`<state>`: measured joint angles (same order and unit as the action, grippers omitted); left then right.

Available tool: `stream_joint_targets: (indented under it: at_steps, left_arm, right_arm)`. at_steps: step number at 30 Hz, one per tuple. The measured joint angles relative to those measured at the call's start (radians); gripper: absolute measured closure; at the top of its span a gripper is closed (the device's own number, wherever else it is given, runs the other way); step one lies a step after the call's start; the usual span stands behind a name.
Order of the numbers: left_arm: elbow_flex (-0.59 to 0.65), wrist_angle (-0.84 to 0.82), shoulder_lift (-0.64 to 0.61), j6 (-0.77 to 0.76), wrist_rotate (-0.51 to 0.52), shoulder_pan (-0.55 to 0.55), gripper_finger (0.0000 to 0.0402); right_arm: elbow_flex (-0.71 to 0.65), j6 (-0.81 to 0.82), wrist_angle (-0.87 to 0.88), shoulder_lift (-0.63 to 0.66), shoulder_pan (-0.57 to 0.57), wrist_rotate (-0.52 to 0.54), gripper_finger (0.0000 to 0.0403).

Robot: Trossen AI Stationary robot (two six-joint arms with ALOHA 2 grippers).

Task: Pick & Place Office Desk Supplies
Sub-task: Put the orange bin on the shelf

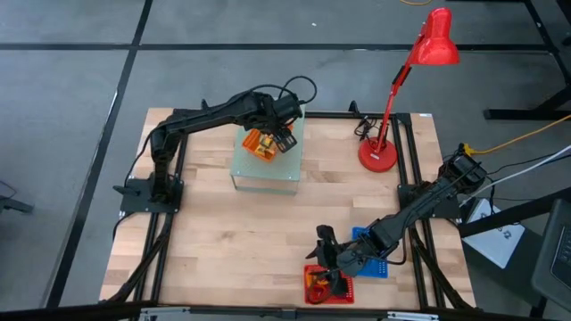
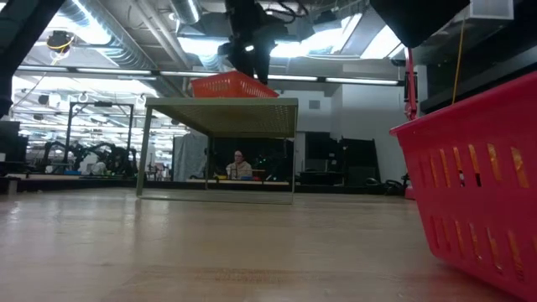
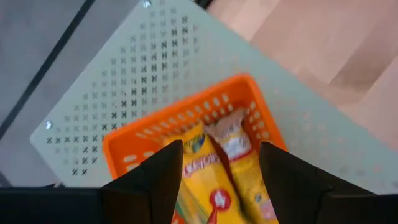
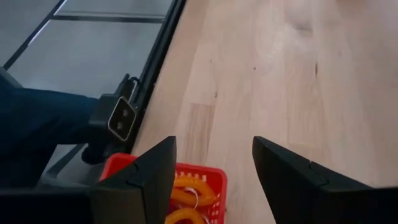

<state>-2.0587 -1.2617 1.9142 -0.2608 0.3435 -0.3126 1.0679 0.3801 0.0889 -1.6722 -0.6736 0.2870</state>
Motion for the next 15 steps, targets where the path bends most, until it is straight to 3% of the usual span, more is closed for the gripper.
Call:
stream_joint_targets:
  at_steps: [8, 15]
  left_arm:
    - [-0.001, -0.064, 0.002, -0.079, -0.034, -0.002, 0.0192]
    - [-0.001, -0.033, -0.005, -0.113, -0.129, 0.005, 0.0192]
  right_arm:
    - [0.0, -0.027, 0.022, 0.0, -0.004, -0.019, 0.0188]
    - [0.0, -0.03, 0.039, 0.0, -0.004, -0.026, 0.0188]
